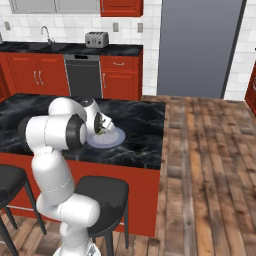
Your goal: Retrieve the butter from the fridge and place it on a plate on the dining table. Then retrieve the butter knife by the fridge and place it near the plate.
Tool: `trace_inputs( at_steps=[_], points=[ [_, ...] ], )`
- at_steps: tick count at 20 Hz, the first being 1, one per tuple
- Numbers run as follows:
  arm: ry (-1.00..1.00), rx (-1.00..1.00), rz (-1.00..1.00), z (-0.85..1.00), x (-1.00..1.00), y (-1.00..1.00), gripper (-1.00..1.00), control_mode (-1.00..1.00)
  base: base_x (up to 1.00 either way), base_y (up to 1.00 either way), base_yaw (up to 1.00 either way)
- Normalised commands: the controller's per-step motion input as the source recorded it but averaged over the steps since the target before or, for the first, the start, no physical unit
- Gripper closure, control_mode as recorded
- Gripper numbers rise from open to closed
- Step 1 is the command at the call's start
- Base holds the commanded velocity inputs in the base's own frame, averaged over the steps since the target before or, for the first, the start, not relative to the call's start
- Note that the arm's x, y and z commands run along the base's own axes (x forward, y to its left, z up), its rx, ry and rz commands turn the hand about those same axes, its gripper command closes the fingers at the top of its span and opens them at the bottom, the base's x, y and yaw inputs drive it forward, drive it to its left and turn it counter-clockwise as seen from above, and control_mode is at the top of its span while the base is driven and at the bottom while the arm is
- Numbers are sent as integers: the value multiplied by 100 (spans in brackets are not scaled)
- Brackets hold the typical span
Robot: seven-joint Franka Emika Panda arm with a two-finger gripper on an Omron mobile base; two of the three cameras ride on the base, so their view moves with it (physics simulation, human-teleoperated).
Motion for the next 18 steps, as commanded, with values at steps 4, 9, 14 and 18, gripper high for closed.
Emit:
trace_inputs(
  at_steps=[4, 9, 14, 18],
  points=[
    [12, -2, 0, 0, 49, 0, 100, -100, 0, 0, 0],
    [2, -3, 0, -12, 32, 0, 100, -100, 0, 0, 0],
    [0, -3, 0, -21, 9, 0, 100, -100, 0, 0, 0],
    [0, -2, 0, -24, 0, 0, 100, -100, 0, 0, 0]
  ],
)
